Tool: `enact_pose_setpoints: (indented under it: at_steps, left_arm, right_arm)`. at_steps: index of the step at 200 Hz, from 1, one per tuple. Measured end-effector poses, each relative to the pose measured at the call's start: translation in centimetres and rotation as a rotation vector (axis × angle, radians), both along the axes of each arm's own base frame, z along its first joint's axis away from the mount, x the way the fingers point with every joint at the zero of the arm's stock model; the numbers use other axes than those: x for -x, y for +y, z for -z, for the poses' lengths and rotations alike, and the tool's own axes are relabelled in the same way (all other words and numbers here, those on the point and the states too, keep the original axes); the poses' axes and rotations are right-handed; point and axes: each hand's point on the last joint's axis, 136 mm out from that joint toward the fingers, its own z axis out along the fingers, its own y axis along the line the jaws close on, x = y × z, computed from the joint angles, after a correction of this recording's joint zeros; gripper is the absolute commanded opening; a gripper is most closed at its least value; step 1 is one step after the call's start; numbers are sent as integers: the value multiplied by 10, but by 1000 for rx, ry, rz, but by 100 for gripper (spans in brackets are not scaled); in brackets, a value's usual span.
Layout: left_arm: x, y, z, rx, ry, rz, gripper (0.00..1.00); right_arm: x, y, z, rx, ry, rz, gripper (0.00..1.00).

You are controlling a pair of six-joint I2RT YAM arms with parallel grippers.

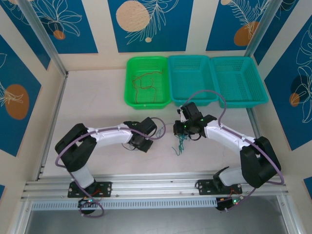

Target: Untangle the cables

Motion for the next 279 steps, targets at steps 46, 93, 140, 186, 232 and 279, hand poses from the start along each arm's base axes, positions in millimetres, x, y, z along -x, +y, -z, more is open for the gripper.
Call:
enact_pose_setpoints:
  at_steps: [46,93,140,186,232,279]
  left_arm:
    - [-9,38,-42,113,-148,-160,0]
    - [-30,105,-77,280,-281,-468,0]
    - [-37,107,-93,420,-295,-516,0]
    - [-53,49,-156,764,-333,-389,0]
    - [-108,-34,-258,1004,-453,-265,0]
    - [-191,-126,-292,1105,-486,-299,0]
  right_arm:
    - [-14,-58,10,-13,35,267,0]
    - [1,-129,46,-70,159,597,0]
    - [8,-132,48,-157,172,628,0]
    - [8,-73,30,-164,122,383,0]
    - [5,-63,32,-178,120,367,0]
    - [5,-62,30,-178,131,374,0]
